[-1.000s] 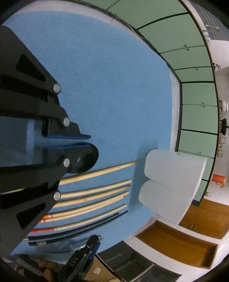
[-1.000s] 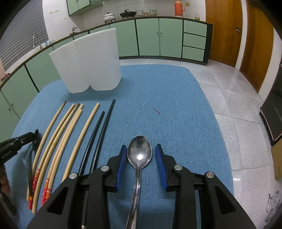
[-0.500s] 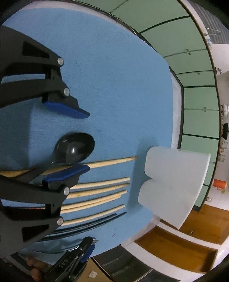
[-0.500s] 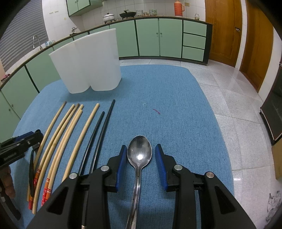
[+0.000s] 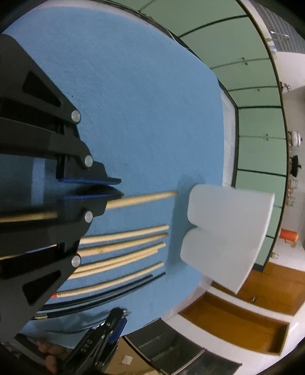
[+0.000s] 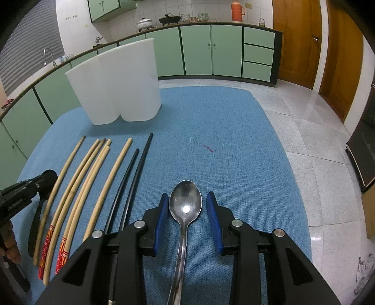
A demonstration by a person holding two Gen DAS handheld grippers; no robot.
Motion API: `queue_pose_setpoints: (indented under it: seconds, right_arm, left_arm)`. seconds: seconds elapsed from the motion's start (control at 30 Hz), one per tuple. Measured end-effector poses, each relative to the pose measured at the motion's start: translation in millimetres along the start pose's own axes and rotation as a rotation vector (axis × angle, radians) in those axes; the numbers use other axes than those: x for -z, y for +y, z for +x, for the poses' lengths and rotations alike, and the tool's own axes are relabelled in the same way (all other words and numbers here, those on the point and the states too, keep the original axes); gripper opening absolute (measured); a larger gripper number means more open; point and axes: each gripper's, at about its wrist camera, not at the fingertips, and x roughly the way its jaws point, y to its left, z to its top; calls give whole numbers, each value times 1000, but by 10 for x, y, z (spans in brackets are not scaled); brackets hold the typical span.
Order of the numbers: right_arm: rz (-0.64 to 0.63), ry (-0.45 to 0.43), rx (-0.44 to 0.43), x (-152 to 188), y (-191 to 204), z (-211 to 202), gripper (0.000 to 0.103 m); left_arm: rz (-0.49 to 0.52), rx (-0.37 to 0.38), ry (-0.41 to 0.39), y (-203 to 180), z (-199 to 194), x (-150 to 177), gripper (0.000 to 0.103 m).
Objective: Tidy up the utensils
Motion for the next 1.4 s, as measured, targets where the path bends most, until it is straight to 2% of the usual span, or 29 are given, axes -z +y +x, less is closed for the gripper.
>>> queue_pose_setpoints:
  seconds: [0.13,0.4,0.5,0.67,0.73,0.97,1.07,1.17,1.23,1.27,1.4]
  right_arm:
    - [1,0,0,1,-3,0,33]
    - [4,0,-4,-1,-6,3,33]
    - [11,1,-1,-5,-13,4,29]
    - [24,-1,-16,-10,-39,-3,28]
    - [21,1,-13,-4,-31,3,28]
    - [20,2,-11,-6,-14,21,28]
    - [22,2,-14,-9,-21,19,28]
    - [24,1,-16,-8,-19,22,28]
    - [25,1,-17,-6,-23,25,28]
    - [26,1,-17,-7,-24,26,28]
    - [27,0,-19,-4,-27,24,28]
  left_arm:
    - [53,29,-7,-24,-17,2,6]
    - [58,42,-32,65,-119,10,6]
    - [51,45,-65,75,-185,-7,6]
    - [63,43,-118,31,-229,-46,6]
    - [62,43,-105,29,-198,-39,6]
    - [46,40,21,131,-52,33,6]
    - [48,50,40,153,-56,19,7]
    - [58,44,46,144,-85,1,10]
    - [44,37,51,148,-101,1,24]
    - [31,30,46,146,-125,3,36]
    - [19,18,46,97,-148,22,46]
